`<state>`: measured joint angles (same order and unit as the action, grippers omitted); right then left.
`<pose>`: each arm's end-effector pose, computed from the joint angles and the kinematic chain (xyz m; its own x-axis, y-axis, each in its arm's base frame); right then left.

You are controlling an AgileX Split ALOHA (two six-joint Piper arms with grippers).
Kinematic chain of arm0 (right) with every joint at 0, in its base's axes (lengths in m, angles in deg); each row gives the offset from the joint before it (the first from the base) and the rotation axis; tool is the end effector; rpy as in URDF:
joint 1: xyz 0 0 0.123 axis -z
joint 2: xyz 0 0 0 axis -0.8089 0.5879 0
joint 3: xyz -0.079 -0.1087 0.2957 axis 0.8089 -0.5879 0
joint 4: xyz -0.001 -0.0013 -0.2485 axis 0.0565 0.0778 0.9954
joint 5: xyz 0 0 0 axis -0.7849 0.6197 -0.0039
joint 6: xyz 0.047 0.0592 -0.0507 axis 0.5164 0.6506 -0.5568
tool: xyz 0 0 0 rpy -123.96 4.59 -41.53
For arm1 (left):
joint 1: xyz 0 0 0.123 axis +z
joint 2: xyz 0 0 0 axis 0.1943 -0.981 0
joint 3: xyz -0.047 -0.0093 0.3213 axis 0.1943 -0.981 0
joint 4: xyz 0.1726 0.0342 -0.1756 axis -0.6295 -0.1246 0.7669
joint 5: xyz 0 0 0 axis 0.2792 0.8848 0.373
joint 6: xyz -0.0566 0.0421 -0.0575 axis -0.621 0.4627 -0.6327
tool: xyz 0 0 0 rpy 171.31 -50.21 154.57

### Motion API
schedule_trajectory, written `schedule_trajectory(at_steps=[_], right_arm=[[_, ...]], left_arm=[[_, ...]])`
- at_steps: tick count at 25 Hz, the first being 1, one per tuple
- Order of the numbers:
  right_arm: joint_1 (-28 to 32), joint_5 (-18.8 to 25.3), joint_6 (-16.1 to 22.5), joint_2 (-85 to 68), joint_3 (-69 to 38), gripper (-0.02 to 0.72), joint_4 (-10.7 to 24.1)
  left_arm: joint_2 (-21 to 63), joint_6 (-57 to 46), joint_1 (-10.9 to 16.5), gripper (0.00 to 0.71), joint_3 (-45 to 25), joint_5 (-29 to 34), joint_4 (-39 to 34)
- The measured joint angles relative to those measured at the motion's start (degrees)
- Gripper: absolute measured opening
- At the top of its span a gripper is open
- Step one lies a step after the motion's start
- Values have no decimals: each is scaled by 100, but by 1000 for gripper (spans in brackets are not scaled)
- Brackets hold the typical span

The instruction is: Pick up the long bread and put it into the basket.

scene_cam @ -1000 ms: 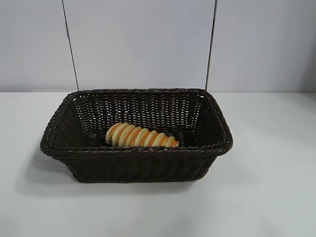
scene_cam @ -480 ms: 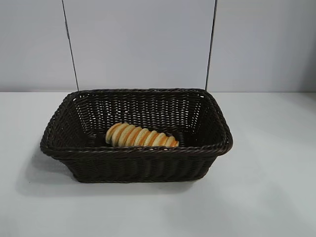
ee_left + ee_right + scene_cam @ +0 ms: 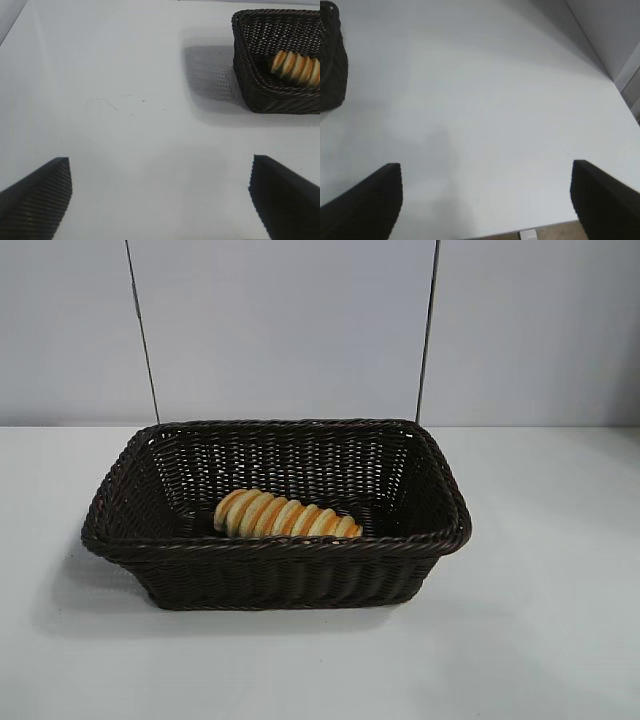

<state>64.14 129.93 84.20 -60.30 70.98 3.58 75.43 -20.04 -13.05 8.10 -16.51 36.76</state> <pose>-0.0583 0.0085 0.2666 -0.5303 0.0865 -0.8434 0.1891 0.9818 -0.0182 -0.0510 -0.0001 0.2651 -0.5182 0.0352 -0.8545 0.0583 0.9983 0.0057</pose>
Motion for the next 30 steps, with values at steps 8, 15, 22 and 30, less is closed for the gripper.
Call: schedule_trajectory(at_steps=[8, 15, 22, 30], right_arm=[[0, -29, 0, 0, 0, 654, 0], [0, -29, 0, 0, 0, 654, 0], [0, -78, 0, 0, -11, 654, 0], [0, -529, 36, 8, -238, 654, 0]], left_arm=[[0, 0, 0, 695, 0, 0, 4], [0, 0, 0, 695, 0, 0, 11], [0, 0, 0, 695, 0, 0, 11], [0, 0, 0, 695, 0, 0, 12]])
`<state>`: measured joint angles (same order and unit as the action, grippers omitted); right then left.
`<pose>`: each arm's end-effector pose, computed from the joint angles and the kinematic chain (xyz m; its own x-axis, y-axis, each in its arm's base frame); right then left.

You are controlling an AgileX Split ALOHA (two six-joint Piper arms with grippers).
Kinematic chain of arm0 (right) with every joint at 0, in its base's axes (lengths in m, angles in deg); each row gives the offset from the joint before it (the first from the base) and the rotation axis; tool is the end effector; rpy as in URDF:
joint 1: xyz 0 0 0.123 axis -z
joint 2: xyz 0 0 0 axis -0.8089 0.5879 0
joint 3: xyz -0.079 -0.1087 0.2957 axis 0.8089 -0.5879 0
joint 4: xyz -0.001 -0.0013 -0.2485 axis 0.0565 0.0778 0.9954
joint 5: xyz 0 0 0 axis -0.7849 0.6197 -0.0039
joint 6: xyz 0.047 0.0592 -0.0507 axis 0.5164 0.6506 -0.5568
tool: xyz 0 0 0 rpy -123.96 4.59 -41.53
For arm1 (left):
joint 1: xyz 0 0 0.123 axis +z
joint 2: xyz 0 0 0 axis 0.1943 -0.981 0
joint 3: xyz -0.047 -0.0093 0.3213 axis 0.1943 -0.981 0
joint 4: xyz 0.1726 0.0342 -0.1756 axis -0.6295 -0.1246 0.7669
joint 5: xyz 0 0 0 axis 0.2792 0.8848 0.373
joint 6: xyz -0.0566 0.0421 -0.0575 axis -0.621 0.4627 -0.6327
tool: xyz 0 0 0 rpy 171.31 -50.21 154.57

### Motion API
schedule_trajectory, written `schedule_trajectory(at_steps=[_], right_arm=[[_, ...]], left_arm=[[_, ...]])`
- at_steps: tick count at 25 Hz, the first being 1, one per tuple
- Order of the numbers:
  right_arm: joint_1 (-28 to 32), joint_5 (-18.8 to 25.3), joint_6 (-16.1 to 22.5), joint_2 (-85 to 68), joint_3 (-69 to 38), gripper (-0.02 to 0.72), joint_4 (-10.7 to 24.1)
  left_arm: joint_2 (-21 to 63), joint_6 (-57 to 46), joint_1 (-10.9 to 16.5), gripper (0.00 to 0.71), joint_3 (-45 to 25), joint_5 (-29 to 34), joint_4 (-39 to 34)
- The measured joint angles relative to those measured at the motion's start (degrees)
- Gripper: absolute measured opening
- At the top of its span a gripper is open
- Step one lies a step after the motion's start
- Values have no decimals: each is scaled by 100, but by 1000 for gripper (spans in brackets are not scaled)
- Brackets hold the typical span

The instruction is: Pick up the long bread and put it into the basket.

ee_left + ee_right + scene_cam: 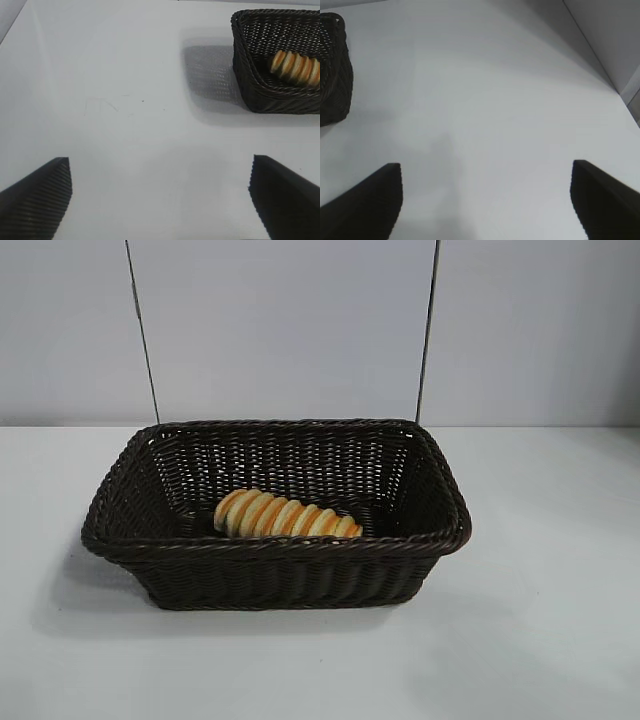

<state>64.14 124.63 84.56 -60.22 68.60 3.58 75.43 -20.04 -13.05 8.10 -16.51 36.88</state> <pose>-0.0492 0.0070 0.2627 -0.4877 0.0834 -0.8690 0.1914 0.9814 -0.0133 -0.0511 -0.0003 0.2651 -0.5183 0.0343 -0.8545 0.0595 0.9982 0.0040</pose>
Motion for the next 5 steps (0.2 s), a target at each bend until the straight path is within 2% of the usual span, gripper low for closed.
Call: schedule_trajectory(at_steps=[5], right_arm=[[0, -13, 2, 10, 0, 654, 0]], left_arm=[[0, 0, 0, 695, 0, 0, 0]])
